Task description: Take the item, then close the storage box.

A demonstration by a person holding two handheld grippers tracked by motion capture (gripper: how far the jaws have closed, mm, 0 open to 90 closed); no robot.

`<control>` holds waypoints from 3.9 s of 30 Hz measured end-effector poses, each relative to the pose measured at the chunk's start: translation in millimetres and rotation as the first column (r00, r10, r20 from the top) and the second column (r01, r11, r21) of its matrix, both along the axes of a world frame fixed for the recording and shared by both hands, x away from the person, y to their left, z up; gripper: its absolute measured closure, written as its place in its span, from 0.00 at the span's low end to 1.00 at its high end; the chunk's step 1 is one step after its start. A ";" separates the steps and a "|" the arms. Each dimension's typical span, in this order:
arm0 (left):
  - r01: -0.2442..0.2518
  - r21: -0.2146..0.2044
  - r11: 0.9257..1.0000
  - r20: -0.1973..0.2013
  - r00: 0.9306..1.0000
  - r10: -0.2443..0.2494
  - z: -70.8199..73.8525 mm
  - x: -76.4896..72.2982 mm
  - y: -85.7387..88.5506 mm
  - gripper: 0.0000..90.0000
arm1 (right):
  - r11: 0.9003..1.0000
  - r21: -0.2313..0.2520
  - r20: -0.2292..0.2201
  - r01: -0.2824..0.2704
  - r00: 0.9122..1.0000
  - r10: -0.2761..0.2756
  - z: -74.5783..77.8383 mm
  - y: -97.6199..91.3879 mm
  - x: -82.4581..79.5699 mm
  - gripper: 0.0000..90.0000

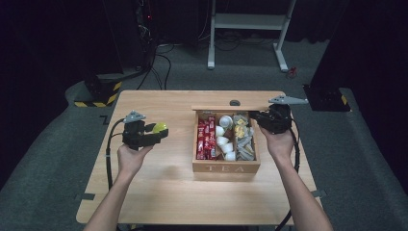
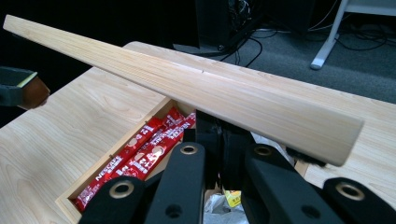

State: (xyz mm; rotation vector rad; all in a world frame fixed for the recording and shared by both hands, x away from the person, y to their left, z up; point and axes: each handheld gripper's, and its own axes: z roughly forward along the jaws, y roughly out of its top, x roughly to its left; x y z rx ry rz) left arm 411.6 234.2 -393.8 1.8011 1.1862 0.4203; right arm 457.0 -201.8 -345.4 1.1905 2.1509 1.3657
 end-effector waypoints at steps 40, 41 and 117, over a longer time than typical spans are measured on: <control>-0.083 0.111 0.990 -0.054 0.995 0.090 -76.0 -4.0 3.1 0.42 | 1.000 -0.009 -0.005 -0.004 1.000 0.004 -2.9 2.8 -0.2 0.98; -0.083 0.112 0.990 -0.053 0.995 0.090 -76.8 -3.3 2.1 0.42 | 1.000 -0.011 -0.005 -0.005 1.000 0.005 -3.0 2.7 -0.3 0.98; -0.143 0.025 0.989 -0.001 0.990 0.143 -85.4 -35.1 34.9 0.38 | 1.000 0.005 -0.030 -0.013 0.999 0.013 -11.0 -1.0 -5.6 0.98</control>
